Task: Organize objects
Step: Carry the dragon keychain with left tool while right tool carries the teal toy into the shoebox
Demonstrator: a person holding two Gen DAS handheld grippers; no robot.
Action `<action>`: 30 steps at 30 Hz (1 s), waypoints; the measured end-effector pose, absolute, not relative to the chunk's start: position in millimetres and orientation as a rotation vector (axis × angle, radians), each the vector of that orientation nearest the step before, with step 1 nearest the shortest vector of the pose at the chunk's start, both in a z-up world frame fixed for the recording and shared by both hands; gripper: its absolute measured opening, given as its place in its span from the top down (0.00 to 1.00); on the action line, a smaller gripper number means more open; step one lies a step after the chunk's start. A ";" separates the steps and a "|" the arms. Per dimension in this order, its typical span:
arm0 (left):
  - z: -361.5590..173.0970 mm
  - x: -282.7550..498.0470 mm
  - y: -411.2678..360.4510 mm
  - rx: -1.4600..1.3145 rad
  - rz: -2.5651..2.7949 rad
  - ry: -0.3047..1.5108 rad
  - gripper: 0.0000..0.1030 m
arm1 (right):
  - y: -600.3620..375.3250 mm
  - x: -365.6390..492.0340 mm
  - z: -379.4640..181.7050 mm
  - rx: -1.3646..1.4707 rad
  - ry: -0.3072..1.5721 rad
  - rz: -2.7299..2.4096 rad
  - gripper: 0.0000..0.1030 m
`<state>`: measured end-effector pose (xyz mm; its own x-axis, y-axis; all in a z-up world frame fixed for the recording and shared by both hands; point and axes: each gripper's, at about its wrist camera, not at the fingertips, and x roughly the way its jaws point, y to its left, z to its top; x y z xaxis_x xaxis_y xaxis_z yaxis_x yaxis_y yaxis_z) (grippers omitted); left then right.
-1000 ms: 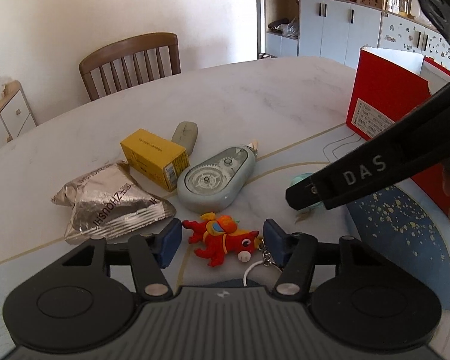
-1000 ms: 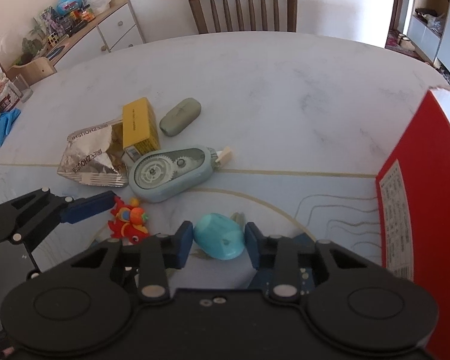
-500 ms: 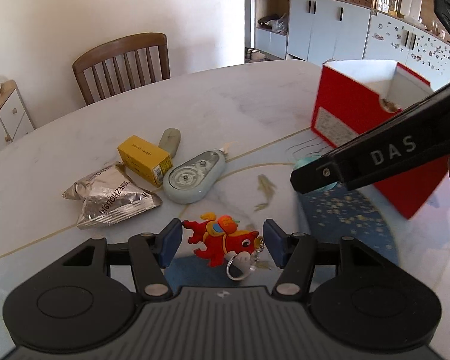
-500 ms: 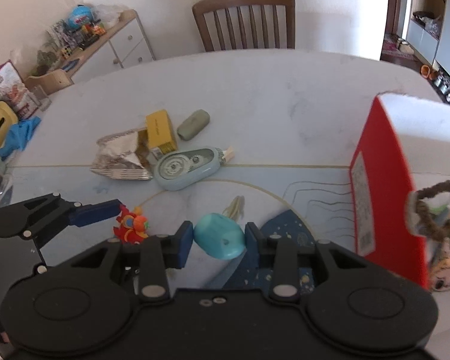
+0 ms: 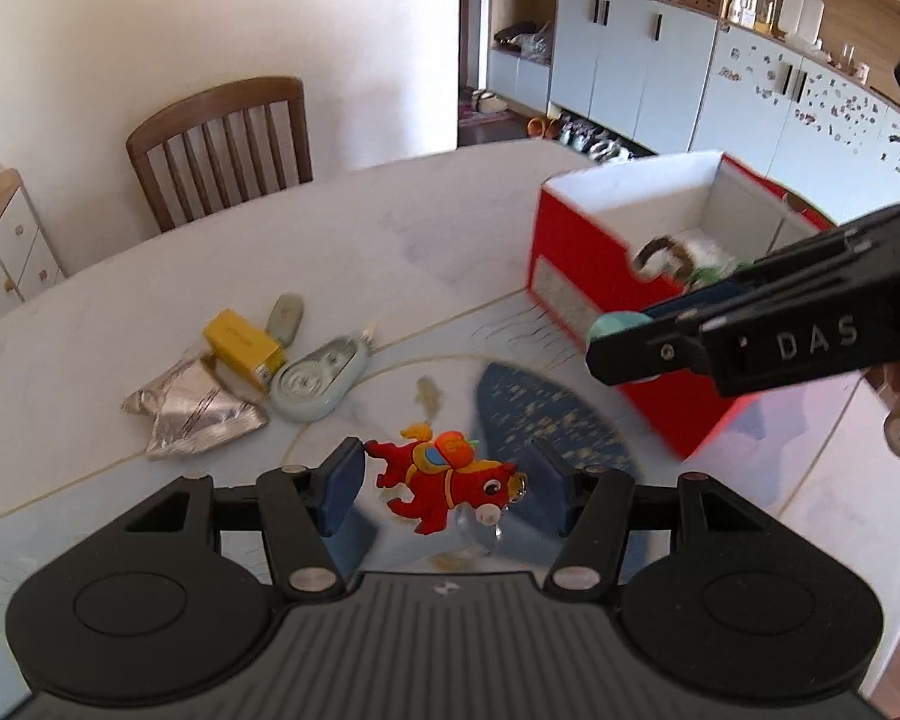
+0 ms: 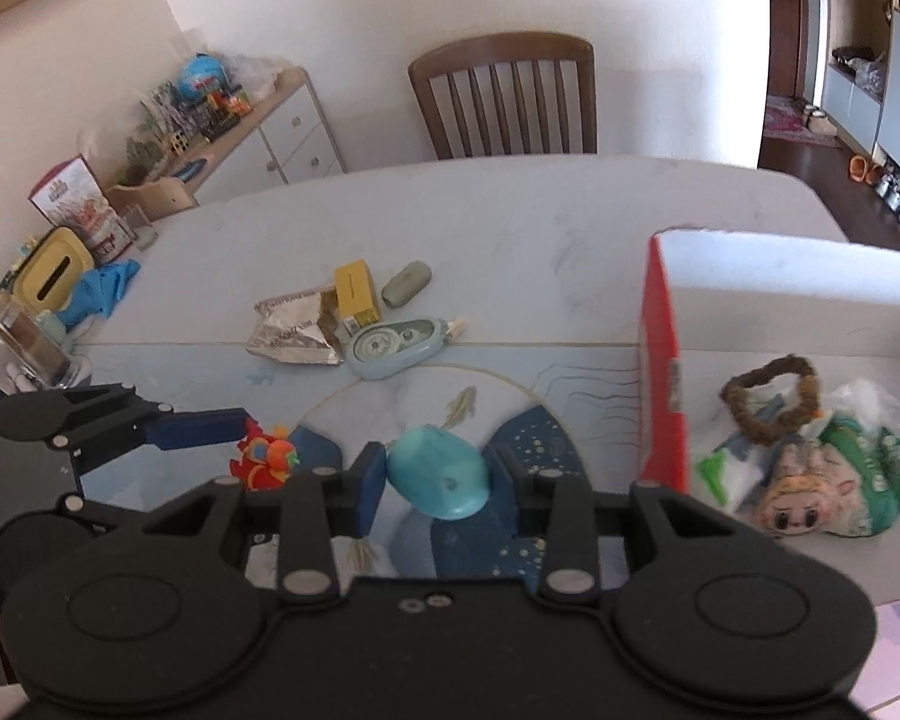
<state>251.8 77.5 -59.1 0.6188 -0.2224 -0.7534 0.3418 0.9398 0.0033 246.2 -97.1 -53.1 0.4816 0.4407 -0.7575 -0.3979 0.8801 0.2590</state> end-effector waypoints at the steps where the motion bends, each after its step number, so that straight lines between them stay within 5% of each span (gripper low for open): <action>1: -53.6 251.7 72.1 0.153 -0.328 0.839 0.42 | -102.7 244.9 -49.8 0.052 0.930 0.510 0.65; 30: -19.2 296.6 -116.3 0.208 -0.411 0.781 0.42 | -297.8 263.0 -40.5 0.049 0.859 0.381 0.65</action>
